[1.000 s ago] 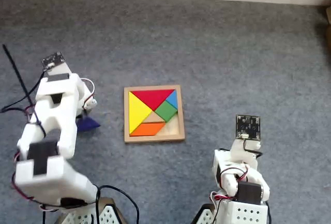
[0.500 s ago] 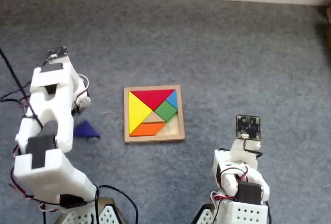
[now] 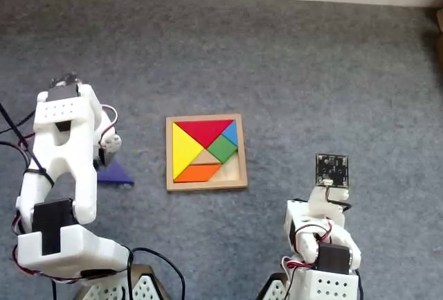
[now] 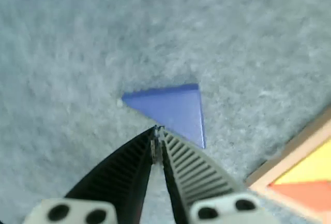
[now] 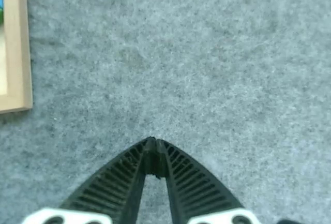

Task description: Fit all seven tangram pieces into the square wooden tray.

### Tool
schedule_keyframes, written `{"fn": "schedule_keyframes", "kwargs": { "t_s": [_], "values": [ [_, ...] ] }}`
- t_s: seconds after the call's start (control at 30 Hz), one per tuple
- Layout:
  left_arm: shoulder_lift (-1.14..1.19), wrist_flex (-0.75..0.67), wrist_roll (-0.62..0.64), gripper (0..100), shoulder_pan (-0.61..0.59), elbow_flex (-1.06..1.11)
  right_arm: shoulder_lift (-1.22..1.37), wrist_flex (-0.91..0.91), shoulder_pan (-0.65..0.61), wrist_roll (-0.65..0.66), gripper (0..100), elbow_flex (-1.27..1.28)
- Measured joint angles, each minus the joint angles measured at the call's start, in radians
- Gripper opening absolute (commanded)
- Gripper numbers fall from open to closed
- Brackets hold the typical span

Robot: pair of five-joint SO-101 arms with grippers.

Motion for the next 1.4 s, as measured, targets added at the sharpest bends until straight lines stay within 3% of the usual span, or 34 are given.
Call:
{"fn": "schedule_keyframes", "kwargs": {
  "t_s": [0.1, 0.23, 0.53, 0.83, 1.27, 1.4],
  "values": [
    [0.000, -0.003, 0.152, 25, 0.000, 0.014, 0.000, 0.000, 0.000, 0.000, 0.5, 0.000],
    [0.000, -0.041, 0.239, 39, 0.000, 0.068, 0.000, 0.000, 0.000, 0.000, 0.5, 0.000],
    [0.000, -0.227, 0.288, 30, 0.000, 0.247, 0.000, 0.000, 0.023, 0.000, 0.5, 0.000],
    [-0.017, -0.400, 0.290, 9, -0.014, 0.295, 0.000, 0.000, 0.029, 0.000, 0.5, 0.000],
    [-0.021, -0.417, 0.285, 8, -0.048, 0.295, 0.000, 0.000, 0.029, 0.000, 0.5, 0.000],
    [-0.020, -0.413, 0.206, 8, -0.048, 0.285, 0.000, 0.000, 0.029, 0.000, 0.5, 0.000]
  ]
}}
